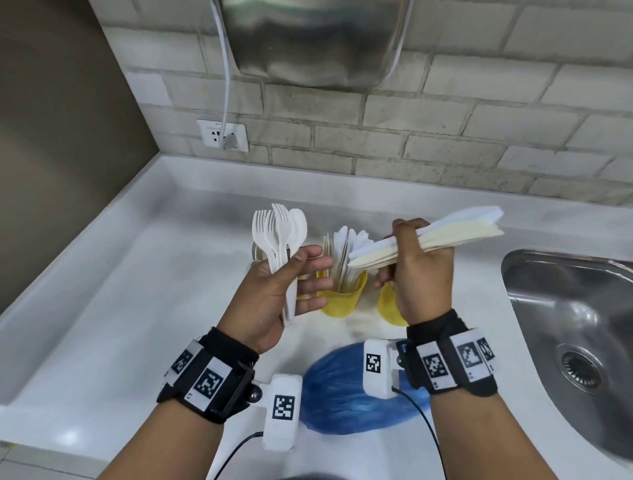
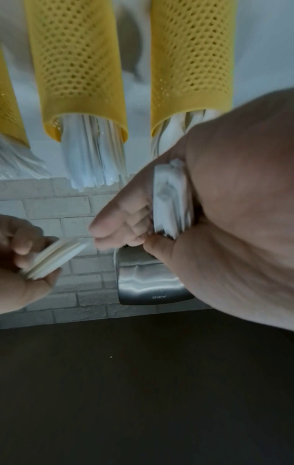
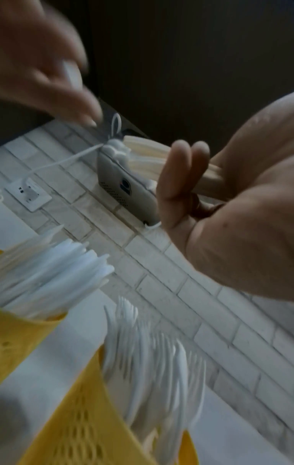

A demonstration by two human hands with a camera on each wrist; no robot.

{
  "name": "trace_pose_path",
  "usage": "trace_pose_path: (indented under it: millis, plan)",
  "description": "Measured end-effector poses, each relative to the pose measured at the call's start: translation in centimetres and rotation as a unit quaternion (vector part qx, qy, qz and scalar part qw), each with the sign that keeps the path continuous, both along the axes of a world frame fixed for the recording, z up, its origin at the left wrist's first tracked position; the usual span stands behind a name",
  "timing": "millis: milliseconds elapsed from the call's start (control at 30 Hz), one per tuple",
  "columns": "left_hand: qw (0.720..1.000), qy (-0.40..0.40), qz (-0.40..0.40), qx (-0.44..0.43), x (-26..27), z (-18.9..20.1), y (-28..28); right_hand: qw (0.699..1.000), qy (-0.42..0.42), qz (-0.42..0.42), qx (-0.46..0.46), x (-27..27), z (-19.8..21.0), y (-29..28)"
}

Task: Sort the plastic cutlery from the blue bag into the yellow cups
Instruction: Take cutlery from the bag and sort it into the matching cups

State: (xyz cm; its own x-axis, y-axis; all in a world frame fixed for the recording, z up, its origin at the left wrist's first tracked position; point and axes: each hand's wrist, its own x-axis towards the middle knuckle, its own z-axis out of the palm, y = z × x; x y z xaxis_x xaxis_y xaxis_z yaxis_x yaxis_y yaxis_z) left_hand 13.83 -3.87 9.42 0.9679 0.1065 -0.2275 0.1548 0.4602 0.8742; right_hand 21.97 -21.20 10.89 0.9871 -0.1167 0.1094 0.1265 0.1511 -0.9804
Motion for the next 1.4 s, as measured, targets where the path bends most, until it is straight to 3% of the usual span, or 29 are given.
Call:
trace_pose_path:
  millis: [100,233,433,600,700,800,867,1167,1300,1400]
  plan:
    - [0.999,-0.004,0.020,0.027,-0.1,-0.2,0.7,0.999,0.012,-0.044,-0.004,0.7,-0.6,-1.2]
    - [0.999,-0.011,0.022,0.030,-0.1,-0.5,1.0,0.987,-0.039,-0.082,-0.129,1.6,-2.1,-1.4]
    - [0.998,-0.031,0.002,0.050,-0.2,-0.5,0.4,0.942,-0.169,-0.029,-0.288,1.2,-2.9,1.2]
    - [0.998,-0.039,0.003,0.052,-0.3,-0.2,0.1,0.913,-0.140,-0.005,-0.383,1.4,-4.2,3.4]
    - [0.997,-0.044,0.008,0.056,-0.3,-0.2,0.1,0.904,-0.132,0.012,-0.407,1.0,-3.7,4.0]
    - [0.997,-0.049,0.006,0.058,-0.3,-0.2,0.1,0.891,-0.044,0.053,-0.449,0.9,-3.5,4.3]
    - [0.997,-0.052,0.003,0.061,-0.3,-0.1,0.1,0.886,-0.027,0.061,-0.459,1.1,-4.2,4.4]
    - [0.996,-0.054,-0.004,0.066,-0.4,0.0,0.0,0.887,-0.096,0.037,-0.450,1.5,-5.4,3.9]
    - [0.995,-0.060,-0.021,0.075,-0.5,0.2,-0.2,0.852,-0.174,0.017,-0.493,1.6,-5.1,3.9]
    - [0.994,-0.067,-0.030,0.084,-0.5,0.3,-0.4,0.803,-0.223,0.041,-0.552,1.7,-5.2,3.8]
